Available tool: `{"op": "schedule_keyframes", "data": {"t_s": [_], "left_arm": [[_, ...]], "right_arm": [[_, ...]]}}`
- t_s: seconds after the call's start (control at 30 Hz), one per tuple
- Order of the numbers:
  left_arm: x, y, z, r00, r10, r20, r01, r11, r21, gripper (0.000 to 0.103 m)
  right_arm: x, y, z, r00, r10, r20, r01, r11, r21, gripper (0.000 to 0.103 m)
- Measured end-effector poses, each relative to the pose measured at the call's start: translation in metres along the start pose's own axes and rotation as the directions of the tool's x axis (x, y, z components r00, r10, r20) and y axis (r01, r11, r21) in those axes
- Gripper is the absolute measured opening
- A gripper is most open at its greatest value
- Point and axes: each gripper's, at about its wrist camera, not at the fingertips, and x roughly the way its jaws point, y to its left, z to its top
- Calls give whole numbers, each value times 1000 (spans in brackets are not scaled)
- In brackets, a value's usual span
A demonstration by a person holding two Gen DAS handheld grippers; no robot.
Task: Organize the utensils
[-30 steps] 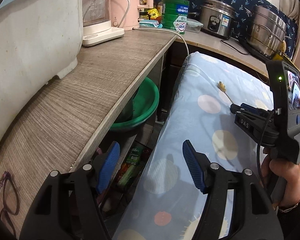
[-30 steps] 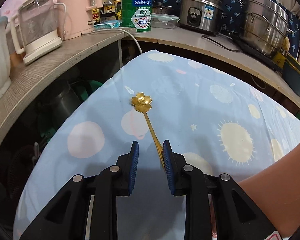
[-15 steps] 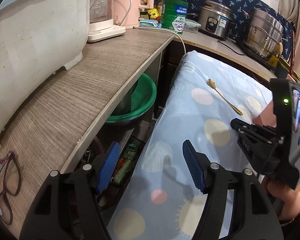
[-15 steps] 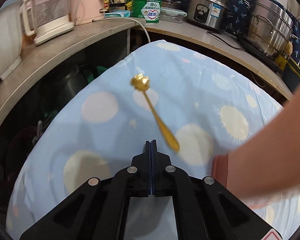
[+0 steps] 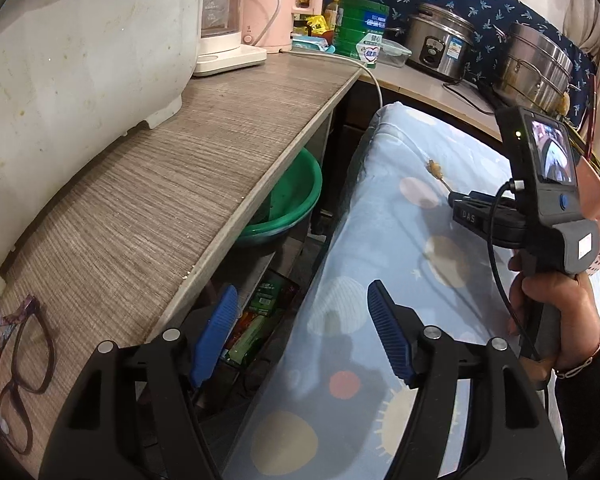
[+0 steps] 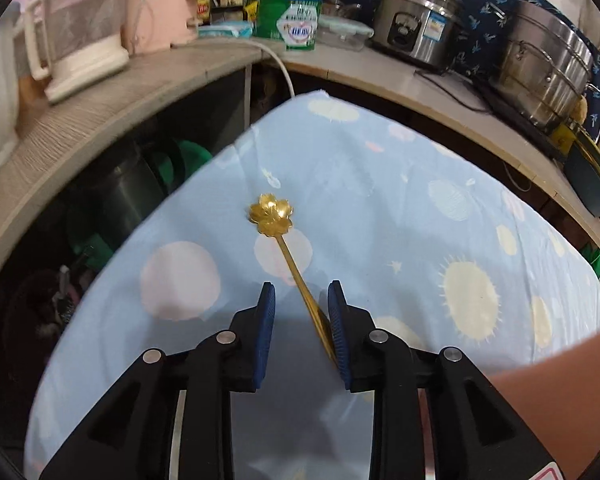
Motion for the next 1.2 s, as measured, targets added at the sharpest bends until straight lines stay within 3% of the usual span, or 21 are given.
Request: {"op": "schedule_keyframes", "data": {"t_s": [0.1,0.17,0.23,0.43,0.6,0.8,0.93,1.1,1.2], "left_arm": [[4,4,0,1000,1,-9,-1,1000,-11,64],[4,6,-2,1000,-2,-12,2,1000,-19,64],[1,7,-3,1000,-6,-11,6,1000,-25,64],[-16,0,-10,1000,-12,4,12,1000,-12,64],[-29,-15,-19,999,-31,6,31,999,17,64],[-37,-47,-39,998,-58,-13,59,995,82,64],[-38,-75,-56,996,-83,-43,88,987,133,64],[-41,-106,-74,993,-101,-67,112,977,183,64],[-44,-118,-80,992,-101,-73,114,972,205,64]], "right_arm": [[3,0,-2,1000,1,11,-1,1000,7,21],[2,1,-3,1000,20,6,-20,1000,9,6],[-2,8,-6,1000,5,6,-5,1000,-15,4],[-28,12,-35,1000,27,-3,-27,1000,-5,4],[-62,1,-84,996,80,-27,-78,995,60,4],[-112,-47,-168,991,117,-70,-103,978,184,4],[-140,-81,-219,990,102,-97,-73,962,263,4],[-165,-113,-252,988,123,-91,-82,927,366,4],[-171,-118,-261,986,149,-80,-109,923,369,5]]}}
